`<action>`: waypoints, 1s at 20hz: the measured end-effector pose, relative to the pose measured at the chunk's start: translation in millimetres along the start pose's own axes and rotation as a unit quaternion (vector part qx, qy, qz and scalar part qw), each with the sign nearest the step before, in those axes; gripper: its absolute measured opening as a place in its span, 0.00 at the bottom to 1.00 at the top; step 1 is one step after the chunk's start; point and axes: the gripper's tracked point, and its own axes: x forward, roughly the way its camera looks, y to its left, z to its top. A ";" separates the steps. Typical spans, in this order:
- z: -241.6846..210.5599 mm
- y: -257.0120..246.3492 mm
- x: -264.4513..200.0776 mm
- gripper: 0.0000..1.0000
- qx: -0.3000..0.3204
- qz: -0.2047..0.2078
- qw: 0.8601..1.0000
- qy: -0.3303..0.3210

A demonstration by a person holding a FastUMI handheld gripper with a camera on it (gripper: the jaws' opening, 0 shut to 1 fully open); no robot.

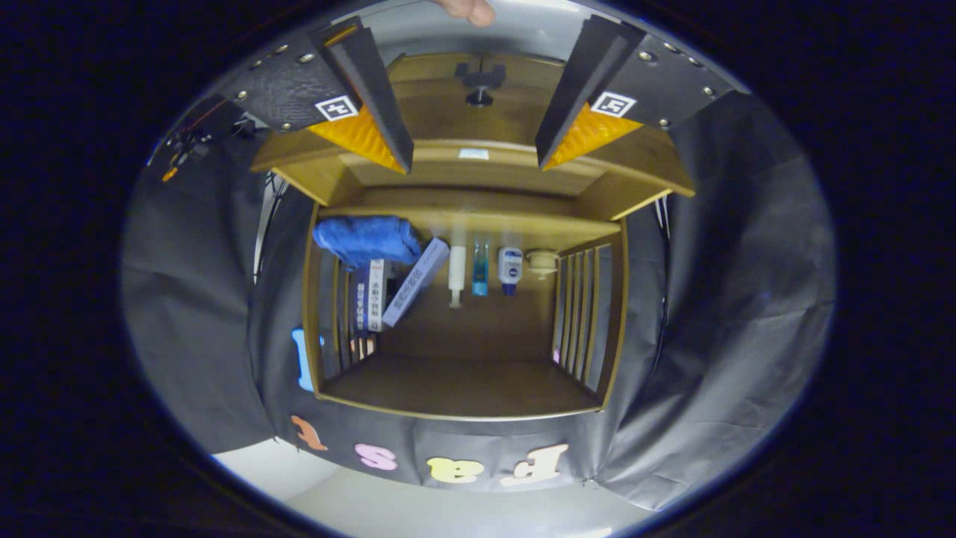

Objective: Pull open the drawer, take out the items inside it, and place them on the countertop above the cabinet.

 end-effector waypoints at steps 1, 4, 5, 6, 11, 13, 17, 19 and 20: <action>9.1 1.6 7.3 0.98 -0.005 0.003 1.000 -0.001; 29.9 6.7 34.6 0.97 -0.020 0.022 0.999 0.015; 32.4 8.6 47.0 0.97 -0.018 0.027 0.999 0.029; 34.0 12.2 59.7 0.97 -0.009 0.034 0.998 0.044; -8.0 31.2 113.2 0.98 0.050 0.063 0.971 0.226; -40.7 36.0 125.4 0.98 0.050 0.064 0.952 0.296; -100.9 36.5 143.4 0.98 0.059 0.035 0.909 0.411; -121.8 36.5 151.2 0.98 0.062 0.024 0.894 0.442; -129.1 30.8 156.7 0.97 0.047 0.009 0.892 0.449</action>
